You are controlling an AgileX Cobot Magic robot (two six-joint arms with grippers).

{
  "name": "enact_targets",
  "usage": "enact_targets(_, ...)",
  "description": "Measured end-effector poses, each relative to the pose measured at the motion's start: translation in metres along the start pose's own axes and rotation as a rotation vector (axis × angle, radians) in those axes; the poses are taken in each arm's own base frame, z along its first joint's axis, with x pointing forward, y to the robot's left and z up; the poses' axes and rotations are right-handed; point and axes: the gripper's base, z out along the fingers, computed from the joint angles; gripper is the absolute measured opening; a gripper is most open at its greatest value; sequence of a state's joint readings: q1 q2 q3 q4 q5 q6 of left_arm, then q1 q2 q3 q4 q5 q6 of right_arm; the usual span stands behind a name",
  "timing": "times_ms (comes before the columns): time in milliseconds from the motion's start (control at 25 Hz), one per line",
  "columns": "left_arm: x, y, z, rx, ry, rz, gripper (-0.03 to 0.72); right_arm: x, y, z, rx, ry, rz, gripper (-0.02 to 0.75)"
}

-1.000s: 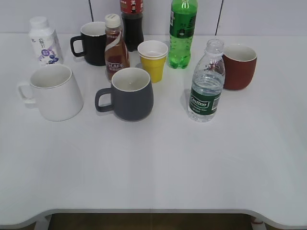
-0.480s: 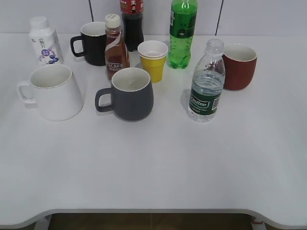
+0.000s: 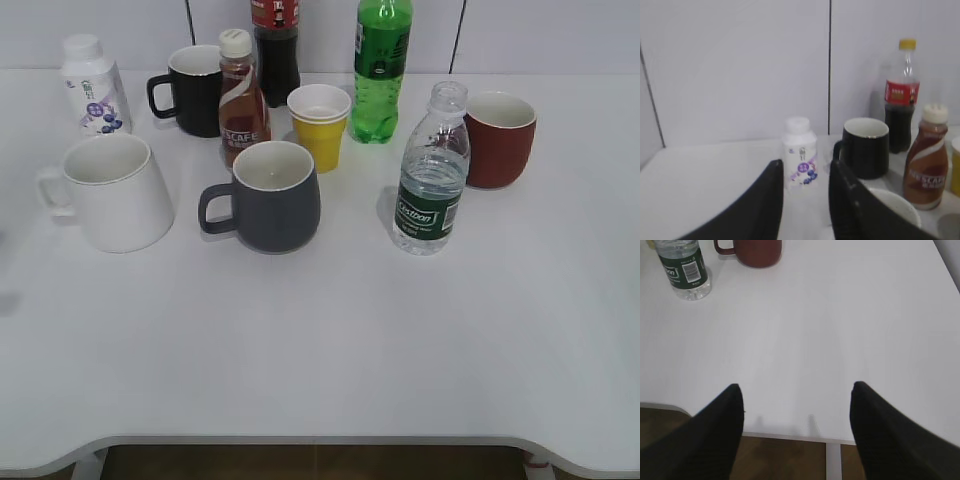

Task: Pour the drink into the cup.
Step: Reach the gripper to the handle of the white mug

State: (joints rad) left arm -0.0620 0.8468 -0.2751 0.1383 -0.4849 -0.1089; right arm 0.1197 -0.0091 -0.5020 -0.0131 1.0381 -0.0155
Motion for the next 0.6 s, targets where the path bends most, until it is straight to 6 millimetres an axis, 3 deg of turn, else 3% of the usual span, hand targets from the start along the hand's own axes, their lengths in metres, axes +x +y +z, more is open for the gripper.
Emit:
enact_targets(240, 0.045, -0.003, 0.045, 0.058, 0.102, -0.003, 0.241, 0.0, 0.0, 0.0, -0.001, 0.0, 0.0, 0.501)
enact_targets(600, 0.106, -0.006, 0.07, 0.1, 0.269, -0.029, 0.335, 0.0, 0.0, 0.0, -0.001, 0.0, 0.0, 0.501)
